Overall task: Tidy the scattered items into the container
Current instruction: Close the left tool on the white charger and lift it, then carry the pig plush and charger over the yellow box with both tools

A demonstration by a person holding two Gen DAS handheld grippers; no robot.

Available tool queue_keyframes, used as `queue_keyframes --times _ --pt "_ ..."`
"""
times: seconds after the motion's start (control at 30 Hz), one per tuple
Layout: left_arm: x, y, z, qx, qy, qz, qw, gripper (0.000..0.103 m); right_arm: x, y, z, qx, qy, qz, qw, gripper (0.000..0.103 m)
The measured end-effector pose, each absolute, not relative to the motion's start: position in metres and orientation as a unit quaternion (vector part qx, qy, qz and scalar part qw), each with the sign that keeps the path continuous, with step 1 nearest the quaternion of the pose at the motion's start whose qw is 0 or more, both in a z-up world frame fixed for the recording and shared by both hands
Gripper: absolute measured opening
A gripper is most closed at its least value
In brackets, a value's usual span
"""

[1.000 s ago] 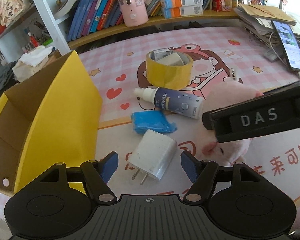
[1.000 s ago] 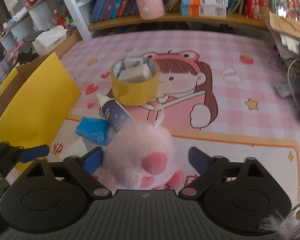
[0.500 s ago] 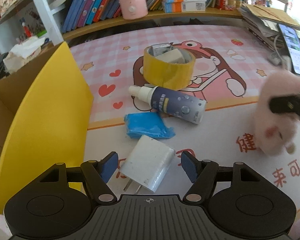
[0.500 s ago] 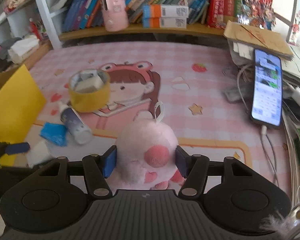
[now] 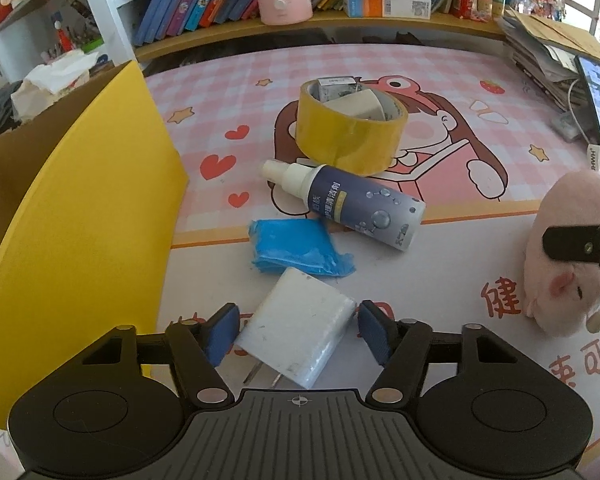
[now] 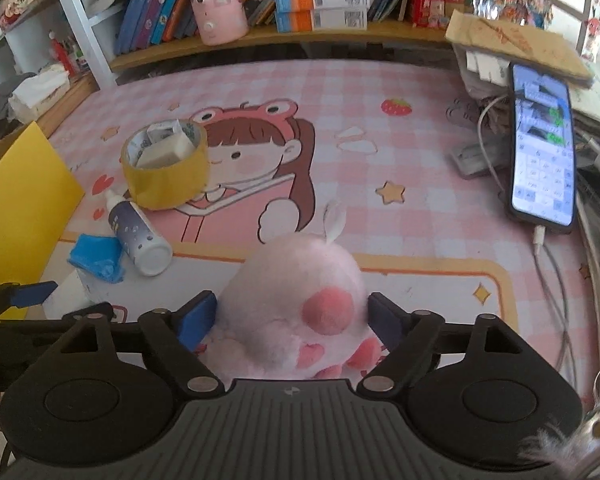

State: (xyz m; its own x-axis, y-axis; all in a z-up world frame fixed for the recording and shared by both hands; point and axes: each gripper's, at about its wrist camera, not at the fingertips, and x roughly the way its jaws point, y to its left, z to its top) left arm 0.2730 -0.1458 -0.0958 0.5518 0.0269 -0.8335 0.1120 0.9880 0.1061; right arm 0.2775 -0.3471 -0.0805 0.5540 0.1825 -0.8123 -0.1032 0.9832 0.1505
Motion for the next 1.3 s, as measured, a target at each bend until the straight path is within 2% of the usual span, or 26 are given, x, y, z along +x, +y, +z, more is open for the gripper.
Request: queue_keyframes --times 0.13,0.3,0.37,0.67,0.9,1.3 --pt "0.273 -0.147 -0.096 0.069 0.473 -0.018 0.878 0.062 0.281 -0.352 -0.087 0.059 0.475 0.082 0.874 0.085" --pt "0.272 -0.15 -0.094 0.061 0.479 -0.018 0.876 0.061 0.278 -0.354 -0.084 0.056 0.468 0.091 0.877 0.068" --pt "0.269 -0.151 -0.092 0.049 0.48 -0.024 0.875 0.061 0.276 -0.357 -0.082 0.06 0.465 0.092 0.878 0.066" --pt "0.248 -0.168 -0.058 0.044 0.449 -0.048 0.891 0.061 0.255 -0.36 -0.063 0.042 0.43 0.104 0.896 0.065" --pt "0.227 -0.173 -0.031 0.047 0.42 -0.052 0.905 0.061 0.23 -0.36 -0.045 -0.016 0.383 0.123 0.915 0.065" --pt "0.196 -0.184 -0.016 0.062 0.399 -0.075 0.912 0.061 0.2 -0.359 -0.039 -0.005 0.378 0.119 0.918 0.066"
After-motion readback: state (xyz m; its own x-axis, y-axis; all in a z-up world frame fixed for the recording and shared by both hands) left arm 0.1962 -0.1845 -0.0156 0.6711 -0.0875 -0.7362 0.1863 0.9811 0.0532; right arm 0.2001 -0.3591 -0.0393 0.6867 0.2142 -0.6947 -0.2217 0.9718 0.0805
